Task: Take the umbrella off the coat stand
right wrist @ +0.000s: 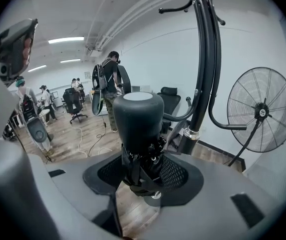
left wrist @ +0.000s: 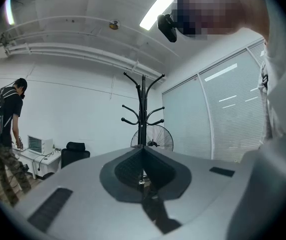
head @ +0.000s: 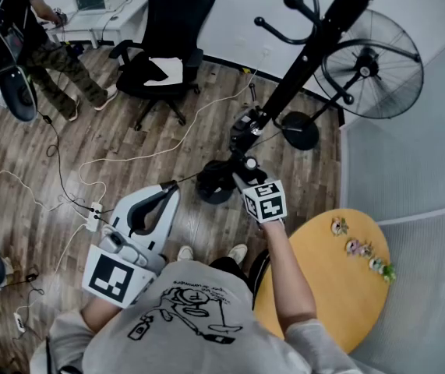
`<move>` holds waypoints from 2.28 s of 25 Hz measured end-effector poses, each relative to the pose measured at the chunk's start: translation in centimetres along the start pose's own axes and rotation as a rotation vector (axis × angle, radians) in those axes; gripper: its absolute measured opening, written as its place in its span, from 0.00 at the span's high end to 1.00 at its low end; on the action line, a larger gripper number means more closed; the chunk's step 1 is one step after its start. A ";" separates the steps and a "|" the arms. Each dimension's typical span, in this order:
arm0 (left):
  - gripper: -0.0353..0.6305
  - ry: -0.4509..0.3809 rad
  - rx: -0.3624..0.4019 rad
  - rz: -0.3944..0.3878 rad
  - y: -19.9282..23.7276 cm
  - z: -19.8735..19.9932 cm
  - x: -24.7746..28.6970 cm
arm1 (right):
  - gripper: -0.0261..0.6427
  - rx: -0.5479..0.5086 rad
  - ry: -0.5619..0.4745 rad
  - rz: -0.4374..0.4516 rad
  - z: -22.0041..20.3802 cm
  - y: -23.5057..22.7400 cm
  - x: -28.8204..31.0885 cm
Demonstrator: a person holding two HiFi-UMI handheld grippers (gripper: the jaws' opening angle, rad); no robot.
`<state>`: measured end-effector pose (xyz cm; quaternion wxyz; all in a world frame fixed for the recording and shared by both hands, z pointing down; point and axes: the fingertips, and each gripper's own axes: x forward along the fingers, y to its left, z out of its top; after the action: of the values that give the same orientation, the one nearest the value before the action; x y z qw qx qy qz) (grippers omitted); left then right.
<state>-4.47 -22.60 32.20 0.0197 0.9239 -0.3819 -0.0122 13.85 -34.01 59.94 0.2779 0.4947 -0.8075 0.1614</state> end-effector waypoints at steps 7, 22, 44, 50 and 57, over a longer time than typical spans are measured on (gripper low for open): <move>0.94 -0.003 -0.004 -0.001 -0.1 0.1 0.0 | 0.65 -0.038 -0.027 0.015 1.6 1.4 -2.9; 0.94 -0.004 -0.009 -0.011 -0.9 -0.2 -0.1 | 0.64 -0.049 -0.094 0.013 4.5 3.6 -9.8; 0.94 0.006 -0.013 -0.028 -0.8 -0.7 1.0 | 0.64 -0.110 -0.130 0.017 7.7 7.1 -16.5; 0.94 0.007 -0.015 -0.026 -0.5 -0.7 1.3 | 0.64 -0.090 -0.116 0.023 7.9 7.7 -17.9; 0.94 0.006 -0.016 -0.031 -0.9 -0.7 1.3 | 0.64 -0.112 -0.116 0.027 7.6 8.1 -18.7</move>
<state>-2.87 -22.86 32.80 0.0282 0.9296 -0.3673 -0.0128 11.12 -21.11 42.70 0.2556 0.4762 -0.8365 0.0908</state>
